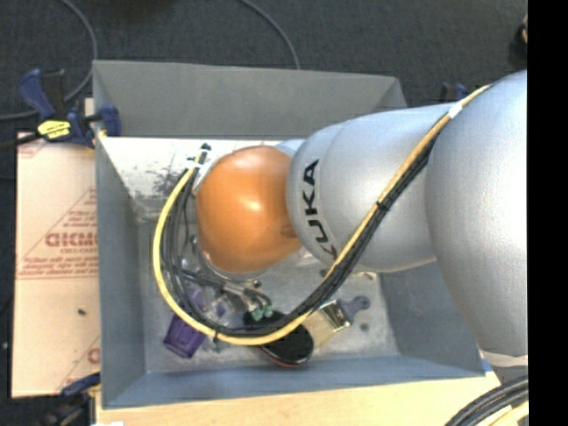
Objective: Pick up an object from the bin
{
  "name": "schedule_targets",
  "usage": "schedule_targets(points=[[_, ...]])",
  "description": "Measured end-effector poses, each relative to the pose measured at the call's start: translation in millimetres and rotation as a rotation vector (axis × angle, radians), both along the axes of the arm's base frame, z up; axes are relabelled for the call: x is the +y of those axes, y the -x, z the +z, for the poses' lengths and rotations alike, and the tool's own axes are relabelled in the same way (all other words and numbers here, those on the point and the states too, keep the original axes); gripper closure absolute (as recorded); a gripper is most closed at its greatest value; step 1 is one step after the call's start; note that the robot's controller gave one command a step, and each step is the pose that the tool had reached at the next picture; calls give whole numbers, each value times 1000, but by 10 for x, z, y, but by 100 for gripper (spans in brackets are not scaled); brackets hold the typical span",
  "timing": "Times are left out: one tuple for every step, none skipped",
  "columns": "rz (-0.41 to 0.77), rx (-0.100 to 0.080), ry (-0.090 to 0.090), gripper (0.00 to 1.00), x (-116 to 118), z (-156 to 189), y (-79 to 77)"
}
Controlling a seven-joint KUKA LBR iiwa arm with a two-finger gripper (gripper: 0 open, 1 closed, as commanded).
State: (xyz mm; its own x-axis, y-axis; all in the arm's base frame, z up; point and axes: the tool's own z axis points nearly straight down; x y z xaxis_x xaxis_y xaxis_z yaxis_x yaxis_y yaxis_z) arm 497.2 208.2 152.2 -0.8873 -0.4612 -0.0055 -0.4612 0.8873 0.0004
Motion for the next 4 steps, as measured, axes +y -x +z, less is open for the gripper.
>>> schedule_targets(points=[[296,-2,-1,0,162,-182,-107],[445,2,2,0,-43,-846,-62],[632,-7,-2,100,161,-820,-94],[632,-6,-2,100,161,-820,-94]])
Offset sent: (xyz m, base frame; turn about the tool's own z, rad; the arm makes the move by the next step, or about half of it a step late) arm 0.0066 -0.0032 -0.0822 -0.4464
